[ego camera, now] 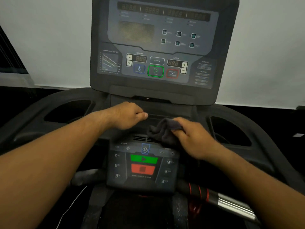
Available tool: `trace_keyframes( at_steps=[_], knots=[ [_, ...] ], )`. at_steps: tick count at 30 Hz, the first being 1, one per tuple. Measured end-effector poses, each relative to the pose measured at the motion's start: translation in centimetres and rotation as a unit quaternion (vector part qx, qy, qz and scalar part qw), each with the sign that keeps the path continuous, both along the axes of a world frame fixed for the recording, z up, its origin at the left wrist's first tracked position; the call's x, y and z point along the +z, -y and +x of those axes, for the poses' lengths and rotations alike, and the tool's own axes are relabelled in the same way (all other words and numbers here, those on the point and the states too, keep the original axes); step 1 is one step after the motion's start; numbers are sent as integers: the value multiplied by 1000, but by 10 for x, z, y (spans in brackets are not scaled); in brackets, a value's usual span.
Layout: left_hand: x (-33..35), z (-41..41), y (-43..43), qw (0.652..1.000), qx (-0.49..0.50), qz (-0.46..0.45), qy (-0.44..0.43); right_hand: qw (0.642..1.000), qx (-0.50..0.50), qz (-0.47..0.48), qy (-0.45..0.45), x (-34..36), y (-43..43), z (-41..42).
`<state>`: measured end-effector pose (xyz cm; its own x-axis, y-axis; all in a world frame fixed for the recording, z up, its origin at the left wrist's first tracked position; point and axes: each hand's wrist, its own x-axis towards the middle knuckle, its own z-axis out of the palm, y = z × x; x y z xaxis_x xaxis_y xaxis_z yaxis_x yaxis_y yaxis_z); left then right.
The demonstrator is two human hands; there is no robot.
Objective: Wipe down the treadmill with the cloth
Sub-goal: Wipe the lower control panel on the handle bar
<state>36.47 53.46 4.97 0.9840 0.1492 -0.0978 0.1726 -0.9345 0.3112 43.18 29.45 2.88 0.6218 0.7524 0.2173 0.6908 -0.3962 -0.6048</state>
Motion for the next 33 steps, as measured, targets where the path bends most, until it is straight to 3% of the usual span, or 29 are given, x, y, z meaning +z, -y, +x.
trace_keyframes(
  at_steps=[3,6,9,13,20,27,33],
  knots=[
    [-16,-25,7,999,-5,-10,30,999,-5,-48,-12,-35,0,-34],
    [-27,-52,15,997,-3,-27,68,996,-31,-66,43,-49,0,-49],
    [-39,-72,21,998,3,-44,49,979,-97,-138,112,-58,-9,-58],
    [-46,-82,28,997,28,-63,45,962,-184,-149,138,-71,-24,-81],
    [-46,-81,21,992,54,-108,46,960,-97,-178,194,-117,14,-156],
    [-51,-81,22,980,102,-161,57,944,-105,-232,209,-75,-22,-93],
    [-53,-83,27,977,114,-164,67,952,-151,-174,199,-54,-51,-64]
  ],
)
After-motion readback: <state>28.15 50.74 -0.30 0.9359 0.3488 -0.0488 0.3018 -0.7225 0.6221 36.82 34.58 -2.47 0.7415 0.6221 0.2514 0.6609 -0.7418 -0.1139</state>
